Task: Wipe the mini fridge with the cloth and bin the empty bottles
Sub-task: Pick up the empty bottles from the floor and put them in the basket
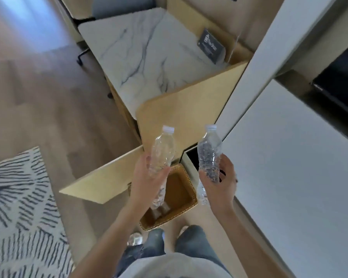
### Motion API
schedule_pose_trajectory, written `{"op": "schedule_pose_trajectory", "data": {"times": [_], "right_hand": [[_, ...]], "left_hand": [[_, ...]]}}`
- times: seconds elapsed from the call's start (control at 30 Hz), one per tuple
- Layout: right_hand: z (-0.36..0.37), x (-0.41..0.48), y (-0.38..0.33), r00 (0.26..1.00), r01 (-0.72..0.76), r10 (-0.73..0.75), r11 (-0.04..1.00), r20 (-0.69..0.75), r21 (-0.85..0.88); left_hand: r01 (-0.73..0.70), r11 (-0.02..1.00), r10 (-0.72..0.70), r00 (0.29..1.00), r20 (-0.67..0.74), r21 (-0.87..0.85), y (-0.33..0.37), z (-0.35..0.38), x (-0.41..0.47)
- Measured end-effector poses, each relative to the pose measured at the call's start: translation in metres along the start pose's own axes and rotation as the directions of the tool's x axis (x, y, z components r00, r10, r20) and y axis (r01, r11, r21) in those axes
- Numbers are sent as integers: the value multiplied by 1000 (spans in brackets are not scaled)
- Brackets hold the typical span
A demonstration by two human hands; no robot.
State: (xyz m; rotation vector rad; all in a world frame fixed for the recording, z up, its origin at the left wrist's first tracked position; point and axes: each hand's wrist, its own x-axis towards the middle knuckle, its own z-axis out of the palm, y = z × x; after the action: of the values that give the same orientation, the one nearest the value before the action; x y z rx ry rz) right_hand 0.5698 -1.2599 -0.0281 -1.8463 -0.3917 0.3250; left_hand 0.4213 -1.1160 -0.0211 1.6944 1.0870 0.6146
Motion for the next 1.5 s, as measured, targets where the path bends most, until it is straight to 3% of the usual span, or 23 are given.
{"op": "schedule_pose_trajectory", "data": {"times": [0.17,0.33,0.63,0.83,1.03,1.2,1.5], "right_hand": [[9,27,31,984,19,-7,998,180,-64],[42,45,101,956,-30,68,990,286,-136],[146,79,356,899,-74,175,964,401,-255],[208,103,546,888,-71,208,943,410,-325],[250,123,689,827,-180,310,936,469,-301],[256,138,751,846,-163,302,931,439,-328],[268,133,784,792,-233,397,898,463,-372]], "left_hand": [[150,986,-160,977,-143,-79,-24,14,-19],[292,953,-300,941,-155,-77,-96,45,-15],[618,762,-644,754,-131,-192,-339,170,48],[708,686,-723,689,-53,-168,-524,282,93],[735,648,-756,652,-55,-202,-652,372,117],[701,691,-722,682,-116,-175,-705,418,120],[734,659,-752,633,-186,-166,-728,436,118]]}}
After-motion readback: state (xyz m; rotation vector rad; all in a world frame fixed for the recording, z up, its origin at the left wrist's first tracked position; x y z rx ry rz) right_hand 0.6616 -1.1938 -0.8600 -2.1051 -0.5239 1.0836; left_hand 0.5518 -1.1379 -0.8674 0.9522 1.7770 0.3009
